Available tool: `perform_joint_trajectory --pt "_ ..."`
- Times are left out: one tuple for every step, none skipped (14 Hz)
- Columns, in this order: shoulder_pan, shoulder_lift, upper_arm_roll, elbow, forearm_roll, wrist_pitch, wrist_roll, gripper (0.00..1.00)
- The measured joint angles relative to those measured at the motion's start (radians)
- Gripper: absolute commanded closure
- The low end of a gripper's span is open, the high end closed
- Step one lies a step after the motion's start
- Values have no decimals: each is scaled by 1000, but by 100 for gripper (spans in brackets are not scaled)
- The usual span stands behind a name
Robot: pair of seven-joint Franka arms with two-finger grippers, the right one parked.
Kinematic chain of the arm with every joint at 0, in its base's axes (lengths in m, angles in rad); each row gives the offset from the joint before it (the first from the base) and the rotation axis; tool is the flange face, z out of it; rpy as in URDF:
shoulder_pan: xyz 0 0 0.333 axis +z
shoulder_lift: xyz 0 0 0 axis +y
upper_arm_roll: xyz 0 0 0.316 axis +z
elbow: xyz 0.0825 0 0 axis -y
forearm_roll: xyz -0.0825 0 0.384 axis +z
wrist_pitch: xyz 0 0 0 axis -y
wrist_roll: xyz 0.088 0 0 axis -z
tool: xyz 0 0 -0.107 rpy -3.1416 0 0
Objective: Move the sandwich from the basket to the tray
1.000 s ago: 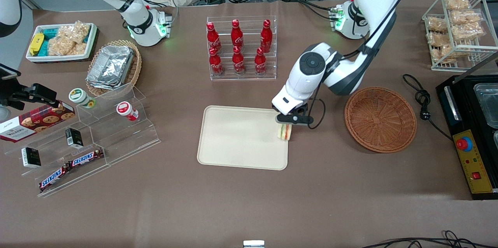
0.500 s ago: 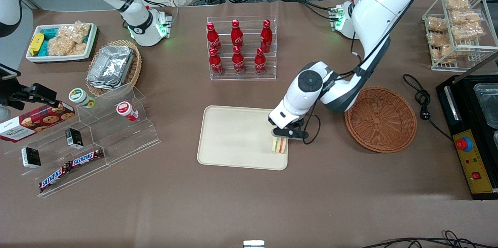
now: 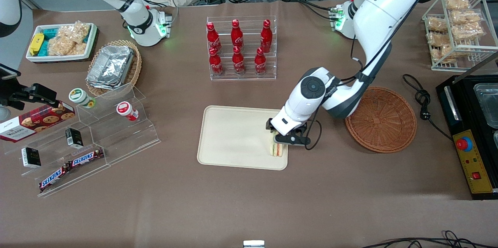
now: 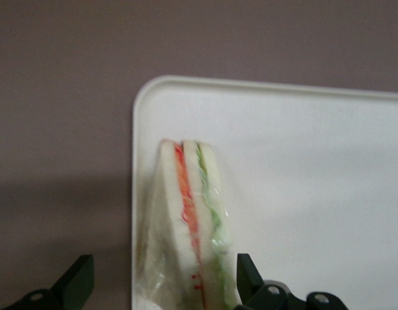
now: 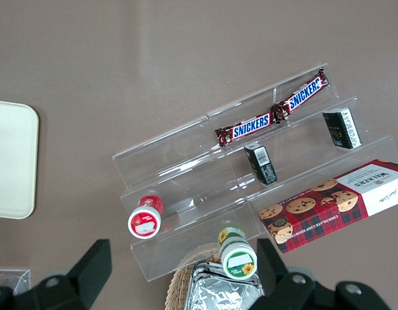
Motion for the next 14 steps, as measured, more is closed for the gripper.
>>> perform_joint_trajectory --pt "17 -43 -1 9 -4 -71 -8 0" --pt "37 -98 -3 17 -20 -153 -10 0" --pt "56 -161 -5 25 -47 -233 -5 0" --pt "69 -229 -5 28 -81 -308 15 0" --pt "80 -295 -4 30 -125 -380 43 0" --pt "99 -357 -3 34 -172 -453 82 0" --pt "130 -410 -2 41 -215 -529 137 0" --pt "167 -453 0 53 -254 -606 203 0" --pt "209 -489 3 68 -282 -680 266 0" --pt "257 -519 5 82 -307 -740 323 0" --pt "302 -547 15 94 -337 -786 385 0" --pt "323 -574 51 101 -365 -821 442 0" --pt "310 -603 129 103 -387 -848 500 0" --pt "265 -630 237 103 -402 -874 556 0"
